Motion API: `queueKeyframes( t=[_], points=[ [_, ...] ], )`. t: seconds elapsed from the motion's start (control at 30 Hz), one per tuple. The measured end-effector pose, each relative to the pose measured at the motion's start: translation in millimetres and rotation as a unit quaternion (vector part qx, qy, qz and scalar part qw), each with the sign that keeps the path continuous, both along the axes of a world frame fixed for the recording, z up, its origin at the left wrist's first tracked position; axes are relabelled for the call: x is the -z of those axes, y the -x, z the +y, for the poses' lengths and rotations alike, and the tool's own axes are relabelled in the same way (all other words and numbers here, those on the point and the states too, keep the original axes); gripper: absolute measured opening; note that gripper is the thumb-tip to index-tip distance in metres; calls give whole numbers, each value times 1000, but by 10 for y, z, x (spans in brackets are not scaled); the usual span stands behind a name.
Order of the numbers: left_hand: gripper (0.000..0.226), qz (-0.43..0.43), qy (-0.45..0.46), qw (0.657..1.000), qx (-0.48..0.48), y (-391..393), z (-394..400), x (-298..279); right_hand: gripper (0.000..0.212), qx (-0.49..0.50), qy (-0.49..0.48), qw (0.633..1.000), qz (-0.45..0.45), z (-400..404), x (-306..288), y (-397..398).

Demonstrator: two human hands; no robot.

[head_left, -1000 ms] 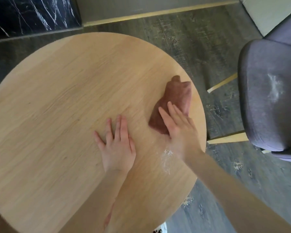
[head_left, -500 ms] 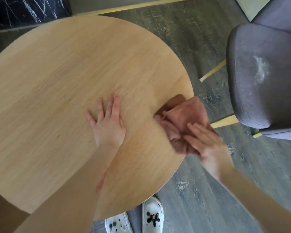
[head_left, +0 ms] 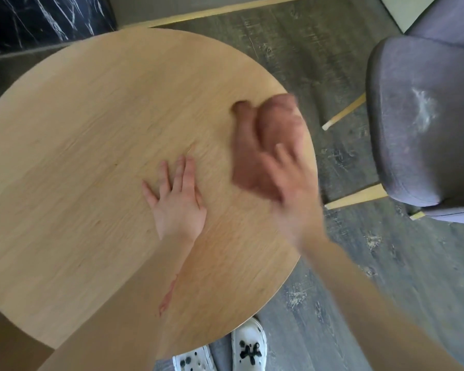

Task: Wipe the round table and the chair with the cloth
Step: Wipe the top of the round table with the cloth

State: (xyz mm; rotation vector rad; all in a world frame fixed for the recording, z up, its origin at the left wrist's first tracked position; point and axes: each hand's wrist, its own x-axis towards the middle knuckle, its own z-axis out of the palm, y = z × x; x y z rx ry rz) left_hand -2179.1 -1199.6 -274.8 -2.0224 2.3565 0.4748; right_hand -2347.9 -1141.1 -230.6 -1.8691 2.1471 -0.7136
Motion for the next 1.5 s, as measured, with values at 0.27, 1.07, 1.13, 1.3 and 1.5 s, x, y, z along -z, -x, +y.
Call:
queueKeyframes(
  t=[0.27, 1.07, 1.13, 1.3, 1.5],
  points=[
    [85, -21, 4, 999, 26, -60, -6, 138, 47, -192, -16, 980, 51, 396, 370, -243],
    [62, 2, -14, 1000, 6, -4, 7, -33, 64, 140, 54, 988, -23, 21, -147, 105],
    [64, 4, -12, 1000, 4, -3, 3, -24, 69, -26, -29, 995, 97, -54, 56, -36],
    [64, -3, -12, 1000, 7, -7, -1, -38, 63, -123, -139, 963, 194, -127, 149, 127],
    [64, -17, -20, 1000, 14, -5, -1, -47, 50, 223, -270, 933, 79, -122, -38, 923]
  ],
)
